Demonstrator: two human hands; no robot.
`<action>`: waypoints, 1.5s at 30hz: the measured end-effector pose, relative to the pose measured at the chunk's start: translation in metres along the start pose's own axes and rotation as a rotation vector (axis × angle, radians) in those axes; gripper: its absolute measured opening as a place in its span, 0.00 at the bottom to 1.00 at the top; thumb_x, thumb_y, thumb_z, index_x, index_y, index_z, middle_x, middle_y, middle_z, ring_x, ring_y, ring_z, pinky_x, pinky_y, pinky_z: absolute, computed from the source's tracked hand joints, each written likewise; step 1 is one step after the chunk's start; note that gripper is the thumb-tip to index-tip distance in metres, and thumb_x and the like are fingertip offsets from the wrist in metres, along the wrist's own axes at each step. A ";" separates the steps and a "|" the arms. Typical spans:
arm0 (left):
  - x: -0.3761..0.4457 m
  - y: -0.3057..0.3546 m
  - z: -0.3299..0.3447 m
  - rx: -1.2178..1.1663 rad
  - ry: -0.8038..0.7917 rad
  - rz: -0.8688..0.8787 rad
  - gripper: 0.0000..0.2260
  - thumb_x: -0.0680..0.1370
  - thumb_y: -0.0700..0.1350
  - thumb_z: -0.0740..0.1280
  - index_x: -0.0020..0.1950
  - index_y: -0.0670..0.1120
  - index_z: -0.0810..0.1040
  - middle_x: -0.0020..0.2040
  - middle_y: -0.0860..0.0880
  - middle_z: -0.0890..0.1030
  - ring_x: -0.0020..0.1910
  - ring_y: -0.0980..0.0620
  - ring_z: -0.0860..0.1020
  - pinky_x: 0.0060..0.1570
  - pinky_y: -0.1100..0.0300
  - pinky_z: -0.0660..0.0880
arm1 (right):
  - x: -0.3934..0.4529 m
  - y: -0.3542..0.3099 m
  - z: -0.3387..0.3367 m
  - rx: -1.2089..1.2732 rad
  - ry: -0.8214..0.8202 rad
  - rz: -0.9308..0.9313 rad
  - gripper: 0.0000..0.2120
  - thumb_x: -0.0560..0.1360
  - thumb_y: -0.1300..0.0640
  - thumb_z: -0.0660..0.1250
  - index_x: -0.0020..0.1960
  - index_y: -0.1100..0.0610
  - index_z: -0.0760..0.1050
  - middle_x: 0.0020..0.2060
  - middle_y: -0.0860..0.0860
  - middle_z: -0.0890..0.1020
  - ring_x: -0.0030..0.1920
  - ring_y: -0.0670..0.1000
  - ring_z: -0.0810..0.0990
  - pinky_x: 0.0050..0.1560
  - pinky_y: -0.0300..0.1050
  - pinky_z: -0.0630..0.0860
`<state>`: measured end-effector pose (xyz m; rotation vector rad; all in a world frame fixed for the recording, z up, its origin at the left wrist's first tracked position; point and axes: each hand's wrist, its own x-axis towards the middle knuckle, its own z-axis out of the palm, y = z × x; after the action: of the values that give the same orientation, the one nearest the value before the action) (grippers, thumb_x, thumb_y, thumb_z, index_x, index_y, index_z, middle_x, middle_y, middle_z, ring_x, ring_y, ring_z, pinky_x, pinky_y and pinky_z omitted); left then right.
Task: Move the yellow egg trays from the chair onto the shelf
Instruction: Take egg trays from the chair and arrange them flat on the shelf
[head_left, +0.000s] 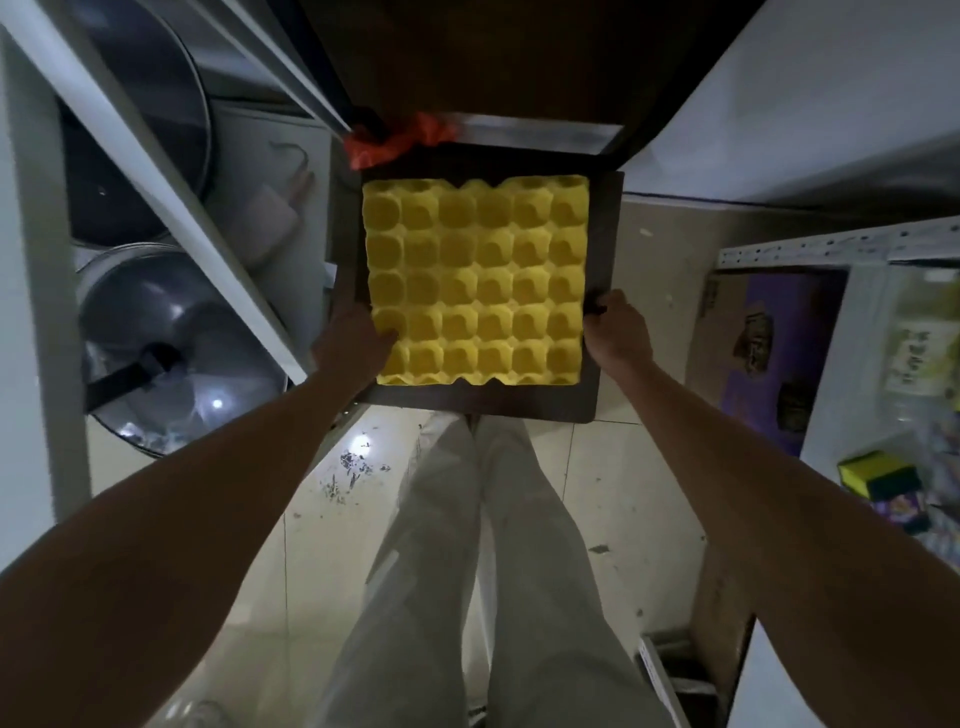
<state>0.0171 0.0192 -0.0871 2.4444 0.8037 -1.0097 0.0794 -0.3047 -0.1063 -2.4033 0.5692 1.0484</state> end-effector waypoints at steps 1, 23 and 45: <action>0.005 0.000 0.005 -0.010 0.016 -0.023 0.27 0.79 0.54 0.70 0.72 0.42 0.70 0.67 0.41 0.78 0.60 0.36 0.80 0.55 0.44 0.76 | 0.007 0.000 0.006 -0.007 -0.009 -0.008 0.15 0.80 0.54 0.59 0.64 0.56 0.74 0.58 0.59 0.81 0.59 0.63 0.80 0.50 0.51 0.73; 0.048 -0.011 0.034 0.049 0.051 -0.095 0.14 0.76 0.57 0.72 0.45 0.46 0.77 0.40 0.46 0.76 0.41 0.44 0.76 0.37 0.54 0.70 | 0.021 0.001 0.052 -0.248 0.200 0.015 0.15 0.75 0.48 0.71 0.58 0.54 0.76 0.52 0.56 0.82 0.53 0.61 0.83 0.42 0.51 0.71; -0.054 0.038 -0.001 -0.069 0.017 0.411 0.10 0.82 0.50 0.65 0.46 0.44 0.76 0.38 0.48 0.78 0.39 0.46 0.76 0.40 0.56 0.67 | -0.171 0.094 -0.010 0.426 0.335 0.075 0.14 0.75 0.51 0.64 0.49 0.63 0.75 0.41 0.59 0.82 0.43 0.62 0.81 0.45 0.58 0.79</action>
<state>0.0104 -0.0291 -0.0424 2.4211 0.3104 -0.7909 -0.0722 -0.3546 0.0068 -2.1904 0.9021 0.4842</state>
